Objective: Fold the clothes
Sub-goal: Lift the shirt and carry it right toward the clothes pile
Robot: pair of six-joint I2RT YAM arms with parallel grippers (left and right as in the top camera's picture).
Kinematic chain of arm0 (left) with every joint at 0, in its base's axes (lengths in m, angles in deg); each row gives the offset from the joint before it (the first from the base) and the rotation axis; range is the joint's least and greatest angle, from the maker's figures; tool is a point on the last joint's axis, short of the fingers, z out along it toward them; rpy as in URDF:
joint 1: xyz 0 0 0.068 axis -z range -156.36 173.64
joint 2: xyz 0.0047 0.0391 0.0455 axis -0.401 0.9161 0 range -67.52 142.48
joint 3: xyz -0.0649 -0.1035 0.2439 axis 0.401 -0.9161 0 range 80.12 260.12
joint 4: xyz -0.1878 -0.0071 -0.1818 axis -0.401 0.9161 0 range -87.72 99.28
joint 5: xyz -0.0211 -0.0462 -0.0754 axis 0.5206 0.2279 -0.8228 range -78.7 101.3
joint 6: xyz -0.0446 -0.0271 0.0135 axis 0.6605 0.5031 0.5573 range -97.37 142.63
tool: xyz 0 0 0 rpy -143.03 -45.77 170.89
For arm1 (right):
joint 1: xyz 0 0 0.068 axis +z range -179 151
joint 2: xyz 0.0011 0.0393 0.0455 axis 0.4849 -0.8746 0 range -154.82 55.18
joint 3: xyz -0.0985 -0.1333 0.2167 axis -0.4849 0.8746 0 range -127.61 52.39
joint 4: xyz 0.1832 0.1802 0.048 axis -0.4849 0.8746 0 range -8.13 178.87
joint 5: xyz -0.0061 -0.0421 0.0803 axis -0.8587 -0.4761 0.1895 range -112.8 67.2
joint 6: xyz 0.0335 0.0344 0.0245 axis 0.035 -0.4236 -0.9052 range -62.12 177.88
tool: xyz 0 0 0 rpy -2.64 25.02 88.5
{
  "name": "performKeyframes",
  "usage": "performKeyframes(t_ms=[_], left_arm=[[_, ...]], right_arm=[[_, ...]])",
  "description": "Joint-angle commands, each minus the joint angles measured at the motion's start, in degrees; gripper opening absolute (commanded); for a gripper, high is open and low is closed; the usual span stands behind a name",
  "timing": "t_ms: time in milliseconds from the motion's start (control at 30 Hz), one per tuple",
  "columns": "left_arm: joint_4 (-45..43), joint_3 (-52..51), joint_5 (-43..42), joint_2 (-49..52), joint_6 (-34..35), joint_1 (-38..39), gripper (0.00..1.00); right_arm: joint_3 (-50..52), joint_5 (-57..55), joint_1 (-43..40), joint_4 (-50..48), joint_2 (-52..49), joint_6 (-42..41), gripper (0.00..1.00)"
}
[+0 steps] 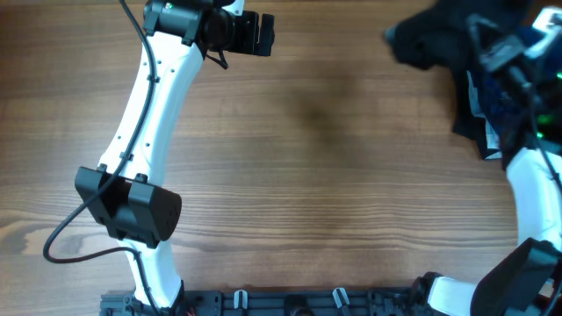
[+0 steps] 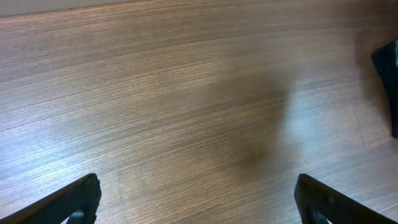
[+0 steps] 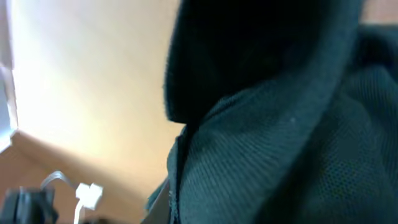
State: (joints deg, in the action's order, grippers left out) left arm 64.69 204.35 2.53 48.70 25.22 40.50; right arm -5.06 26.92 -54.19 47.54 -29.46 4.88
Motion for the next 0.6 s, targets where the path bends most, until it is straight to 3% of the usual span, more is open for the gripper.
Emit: performKeyframes(t_ms=[0, 167, 400, 567], left_arm=[[-0.22, -0.15, 0.55, 0.15, -0.83, -0.37, 1.0], [-0.24, -0.15, 0.55, 0.15, -0.83, -0.37, 1.0], [0.46, -0.15, 6.64, 0.15, -0.87, -0.39, 1.0], [0.5, -0.15, 6.75, 0.15, -0.85, -0.37, 1.0]], right_arm=[[-0.83, -1.92, -5.22, -4.24, 1.18, -4.26, 0.04], [-0.83, -6.27, -9.44, -5.53, 0.42, -3.87, 0.04], [-0.83, -9.38, -10.14, -12.72, -2.19, 5.57, 0.04], [-0.9, -13.75, -10.49, -15.06, -5.25, 6.56, 0.04]])
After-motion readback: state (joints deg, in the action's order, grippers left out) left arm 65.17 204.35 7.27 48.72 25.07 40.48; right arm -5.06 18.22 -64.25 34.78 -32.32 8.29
